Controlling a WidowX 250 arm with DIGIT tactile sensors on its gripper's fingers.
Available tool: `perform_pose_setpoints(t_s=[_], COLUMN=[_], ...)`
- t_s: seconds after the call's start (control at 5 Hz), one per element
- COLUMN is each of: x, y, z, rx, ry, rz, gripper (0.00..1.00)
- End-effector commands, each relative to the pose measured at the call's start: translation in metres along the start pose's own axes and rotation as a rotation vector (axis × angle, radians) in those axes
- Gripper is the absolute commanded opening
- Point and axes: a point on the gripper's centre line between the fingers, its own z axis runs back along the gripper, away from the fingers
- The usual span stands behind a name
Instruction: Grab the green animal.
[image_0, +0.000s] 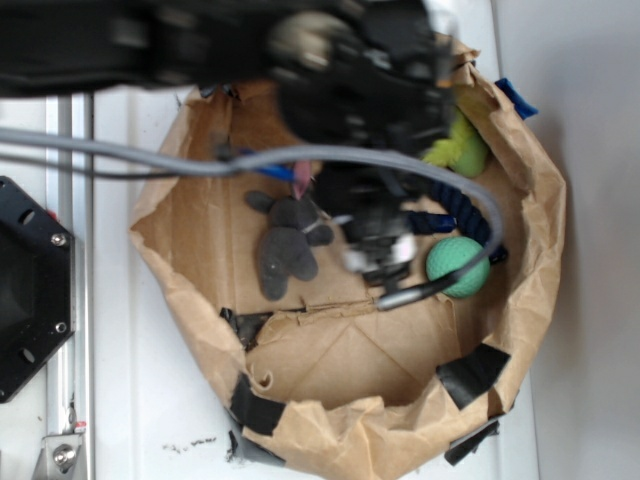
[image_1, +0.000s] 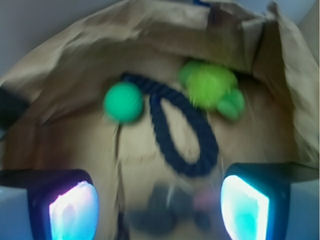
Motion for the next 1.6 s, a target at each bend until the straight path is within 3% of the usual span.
perform_pose_setpoints(t_s=[0.0, 0.4, 1.0, 1.4], x=[0.035, 0.046, 0.021, 0.023], y=[0.001, 0.006, 0.021, 0.033], z=[-0.039, -0.049, -0.025, -0.032], rx=[-0.008, 0.057, 0.093, 0.147], ry=[-0.049, -0.12, -0.196, -0.261], rz=[0.019, 0.041, 0.057, 0.127], gripper=[1.0, 1.0, 1.0, 1.0])
